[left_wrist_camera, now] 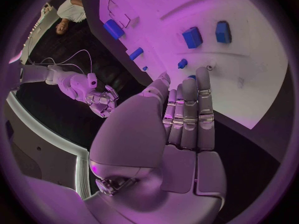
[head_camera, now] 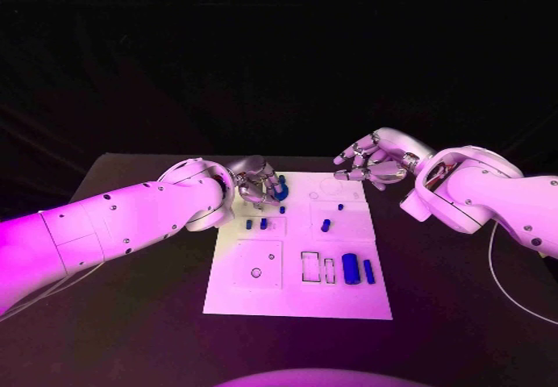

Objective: Assemble the parts on the task board

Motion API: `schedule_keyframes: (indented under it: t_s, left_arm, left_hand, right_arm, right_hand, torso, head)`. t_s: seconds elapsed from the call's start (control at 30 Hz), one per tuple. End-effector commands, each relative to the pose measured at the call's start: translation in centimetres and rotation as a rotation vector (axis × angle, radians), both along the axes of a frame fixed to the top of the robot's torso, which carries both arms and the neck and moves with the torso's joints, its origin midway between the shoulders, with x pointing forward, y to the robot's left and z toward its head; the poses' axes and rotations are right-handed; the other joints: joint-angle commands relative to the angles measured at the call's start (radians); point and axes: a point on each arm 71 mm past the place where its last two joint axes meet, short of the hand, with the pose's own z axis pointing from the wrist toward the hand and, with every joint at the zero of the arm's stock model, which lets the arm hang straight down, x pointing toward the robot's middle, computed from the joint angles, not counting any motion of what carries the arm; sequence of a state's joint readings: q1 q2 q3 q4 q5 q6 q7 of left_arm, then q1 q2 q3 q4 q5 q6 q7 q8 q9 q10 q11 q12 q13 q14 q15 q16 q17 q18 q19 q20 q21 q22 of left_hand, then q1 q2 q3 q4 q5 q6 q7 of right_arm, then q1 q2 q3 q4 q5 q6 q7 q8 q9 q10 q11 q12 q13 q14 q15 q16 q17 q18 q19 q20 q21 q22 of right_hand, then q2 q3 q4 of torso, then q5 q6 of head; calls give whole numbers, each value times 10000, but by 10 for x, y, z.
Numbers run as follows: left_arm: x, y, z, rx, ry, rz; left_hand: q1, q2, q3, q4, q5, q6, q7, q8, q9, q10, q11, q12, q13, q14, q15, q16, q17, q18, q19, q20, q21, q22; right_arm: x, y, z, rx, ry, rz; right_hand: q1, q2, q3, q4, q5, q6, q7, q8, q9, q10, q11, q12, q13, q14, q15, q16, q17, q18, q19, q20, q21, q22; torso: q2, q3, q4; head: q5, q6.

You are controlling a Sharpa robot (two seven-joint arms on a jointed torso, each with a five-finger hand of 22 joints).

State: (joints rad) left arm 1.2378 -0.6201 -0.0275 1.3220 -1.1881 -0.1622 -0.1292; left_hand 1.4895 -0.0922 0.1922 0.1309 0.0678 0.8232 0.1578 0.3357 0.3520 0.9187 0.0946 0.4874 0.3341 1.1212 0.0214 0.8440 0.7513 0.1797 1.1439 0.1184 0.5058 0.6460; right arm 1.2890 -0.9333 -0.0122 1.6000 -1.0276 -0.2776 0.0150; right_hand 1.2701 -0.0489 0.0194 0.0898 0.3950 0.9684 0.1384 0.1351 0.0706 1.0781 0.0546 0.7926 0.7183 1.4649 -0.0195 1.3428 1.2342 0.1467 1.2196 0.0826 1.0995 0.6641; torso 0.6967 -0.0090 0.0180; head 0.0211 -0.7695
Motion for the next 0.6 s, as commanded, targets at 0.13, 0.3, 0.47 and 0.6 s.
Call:
schedule_keyframes:
  t_s: [0.13,0.3,0.47,0.6]
  left_arm:
    - [1,-16,-2,1391,-1437,-1150]
    - [5,-21,-8,2107,-1433,-1213]
    - [7,-26,-13,2552,-1344,-1268]
    - [9,-30,-18,2838,-1170,-1282]
  left_hand:
    - [-42,-281,19,-14,-46,401,-40,-605,-797,98,8,-664,-873,601,-62,195,-285,27,662,-43,-84,-155]
    - [-57,-290,39,-102,-27,811,-57,-880,-1248,273,-5,-985,-1430,1787,-106,1814,1094,34,1343,-103,97,-111]
    - [-111,-285,144,-123,-16,1118,-121,-1093,-1571,582,-67,-1192,-1835,2822,-180,3659,2923,-106,2116,-180,1176,753]
    - [-313,-305,80,-46,-64,1327,-156,-1260,-1806,835,-108,-1322,-2116,3367,-220,4732,4055,-422,2754,-224,3202,2547]
  right_arm:
    - [0,2,0,24,-16,80]
    - [0,3,0,13,15,127]
    - [0,4,-1,16,11,138]
    - [0,4,-1,19,12,153]
  right_hand:
    - [34,65,9,48,44,-72,27,45,-9,-56,-10,59,-19,293,-39,-23,18,95,-25,-27,-47,-11]
    - [74,88,23,46,55,-77,28,45,-10,-67,-11,56,-27,291,-40,-27,14,98,-32,-28,-59,-32]
    - [84,100,28,49,61,-78,29,45,-10,-71,-10,55,-30,292,-39,-25,18,99,-34,-28,-63,-38]
    - [85,100,28,49,62,-78,29,45,-10,-71,-10,55,-30,292,-39,-25,18,99,-34,-28,-63,-38]
  torso:
    - [1,-2,14]
    - [-7,6,1]
    - [-5,1,13]
    - [-5,5,17]
  head:
    - [-23,14]
    - [-31,26]
    - [-73,45]
    - [-92,44]
